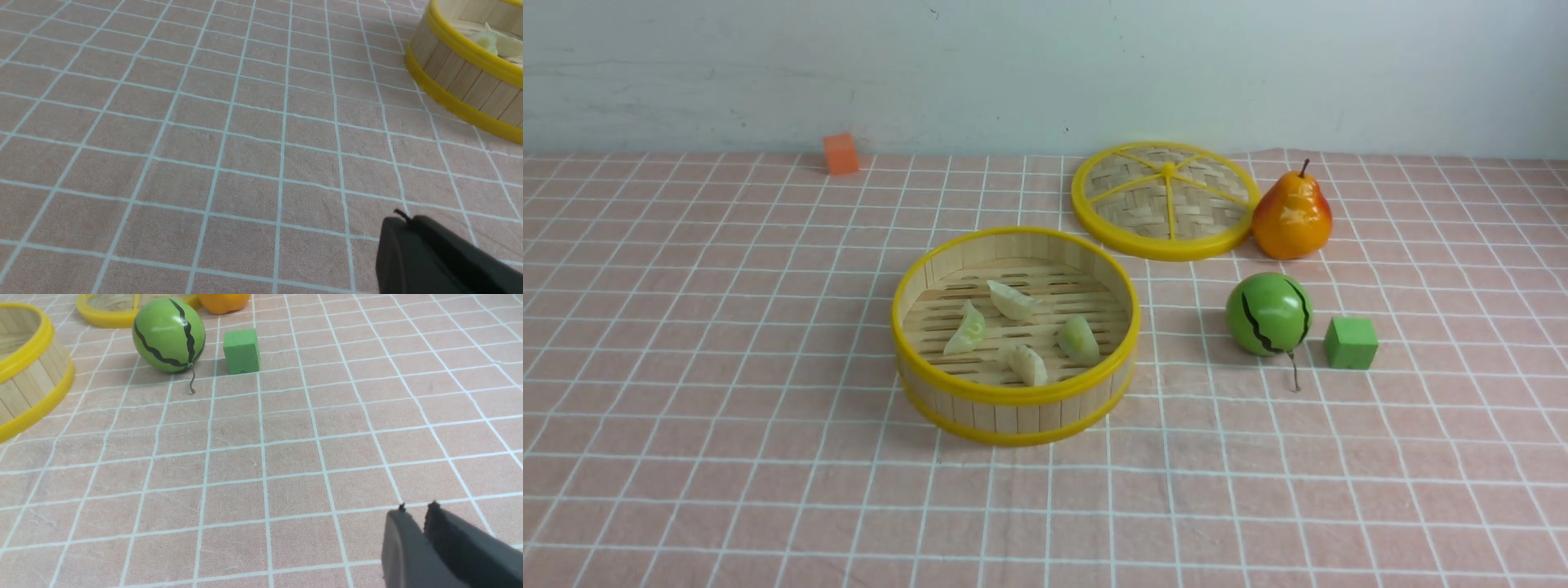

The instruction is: Put the dumplings into the steamer on the table with the pink tablecloth.

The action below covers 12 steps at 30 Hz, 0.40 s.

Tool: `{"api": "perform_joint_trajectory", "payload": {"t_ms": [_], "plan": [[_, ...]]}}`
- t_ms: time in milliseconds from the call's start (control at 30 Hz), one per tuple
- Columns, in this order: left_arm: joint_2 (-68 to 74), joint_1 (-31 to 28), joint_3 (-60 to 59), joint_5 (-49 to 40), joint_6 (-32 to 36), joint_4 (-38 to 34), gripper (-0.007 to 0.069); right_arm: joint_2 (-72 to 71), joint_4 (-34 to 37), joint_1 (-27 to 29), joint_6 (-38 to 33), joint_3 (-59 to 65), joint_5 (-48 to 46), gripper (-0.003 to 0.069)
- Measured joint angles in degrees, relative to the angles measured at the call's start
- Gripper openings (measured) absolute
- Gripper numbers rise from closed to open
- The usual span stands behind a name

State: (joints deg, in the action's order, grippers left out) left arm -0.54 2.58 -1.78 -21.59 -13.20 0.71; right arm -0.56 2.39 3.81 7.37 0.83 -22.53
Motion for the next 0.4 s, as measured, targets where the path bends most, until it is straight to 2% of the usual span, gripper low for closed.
{"api": "perform_joint_trajectory", "payload": {"t_ms": [400], "plan": [[0.0, 0.0, 0.0, 0.0, 0.0, 0.0, 0.0015, 0.0, 0.0, 0.0, 0.0, 0.0, 0.0, 0.0095]]}}
